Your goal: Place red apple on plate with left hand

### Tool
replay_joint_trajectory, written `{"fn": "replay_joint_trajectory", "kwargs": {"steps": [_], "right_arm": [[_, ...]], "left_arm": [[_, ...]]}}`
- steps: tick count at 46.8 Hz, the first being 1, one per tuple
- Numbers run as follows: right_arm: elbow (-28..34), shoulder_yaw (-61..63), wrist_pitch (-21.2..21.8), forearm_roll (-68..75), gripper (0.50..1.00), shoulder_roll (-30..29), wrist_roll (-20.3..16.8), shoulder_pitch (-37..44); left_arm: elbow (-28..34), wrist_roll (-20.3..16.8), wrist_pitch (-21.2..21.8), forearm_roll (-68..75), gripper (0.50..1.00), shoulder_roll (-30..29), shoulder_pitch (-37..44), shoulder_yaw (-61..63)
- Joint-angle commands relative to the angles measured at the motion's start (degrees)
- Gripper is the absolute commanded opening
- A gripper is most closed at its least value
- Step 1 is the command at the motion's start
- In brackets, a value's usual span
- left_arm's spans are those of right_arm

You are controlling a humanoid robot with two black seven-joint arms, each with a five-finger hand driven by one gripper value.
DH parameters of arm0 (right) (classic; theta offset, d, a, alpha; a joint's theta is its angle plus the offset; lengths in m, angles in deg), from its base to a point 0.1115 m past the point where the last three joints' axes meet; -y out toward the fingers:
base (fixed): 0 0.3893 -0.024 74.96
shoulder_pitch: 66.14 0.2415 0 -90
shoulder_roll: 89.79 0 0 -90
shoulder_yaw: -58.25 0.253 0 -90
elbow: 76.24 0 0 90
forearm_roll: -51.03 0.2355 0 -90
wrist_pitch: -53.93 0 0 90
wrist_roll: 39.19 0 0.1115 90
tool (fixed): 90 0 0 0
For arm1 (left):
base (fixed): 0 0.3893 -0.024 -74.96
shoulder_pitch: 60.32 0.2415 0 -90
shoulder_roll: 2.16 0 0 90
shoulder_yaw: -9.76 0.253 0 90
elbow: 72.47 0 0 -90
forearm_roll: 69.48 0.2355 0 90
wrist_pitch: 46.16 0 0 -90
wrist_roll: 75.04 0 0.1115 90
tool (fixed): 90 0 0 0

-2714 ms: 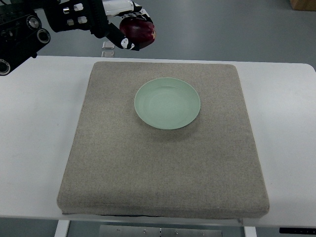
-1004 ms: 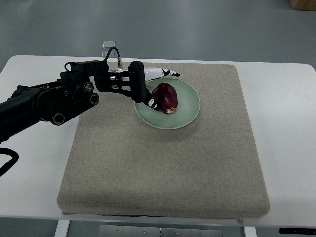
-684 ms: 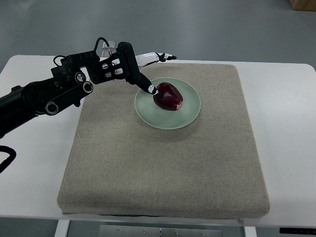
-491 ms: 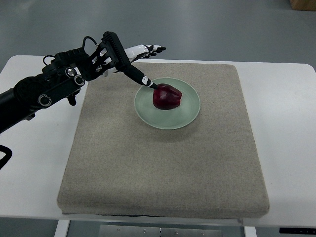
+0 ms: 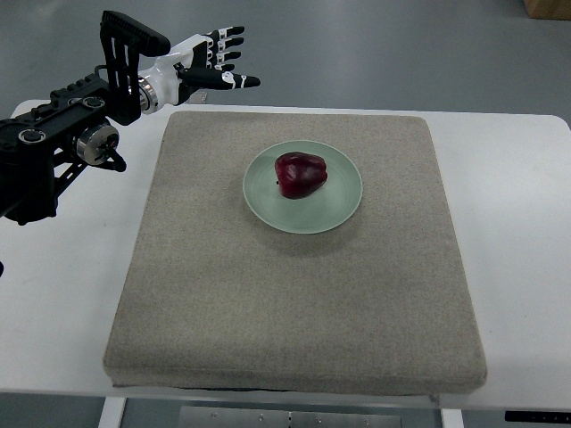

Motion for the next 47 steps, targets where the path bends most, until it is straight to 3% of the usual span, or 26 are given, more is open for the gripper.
{"fn": "replay_joint_trajectory", "kwargs": {"steps": [1, 16, 47], "right_arm": [[-0.09, 0.00, 0.00, 0.00, 0.932, 0.00, 0.00, 0.00], [0.00, 0.00, 0.00, 0.00, 0.932, 0.00, 0.00, 0.00], [0.18, -0.17, 0.53, -0.35, 0.932, 0.00, -0.17, 0.00]], "left_arm": [[0.76, 0.11, -1.17, -3.29, 0.999, -0.39, 0.43, -2.39], [1.29, 5.47, -2.05, -14.63, 0.999, -0.39, 2.71, -7.32], [1.73, 6.61, -7.94, -19.47, 0.999, -1.27, 5.88, -9.52]]}}
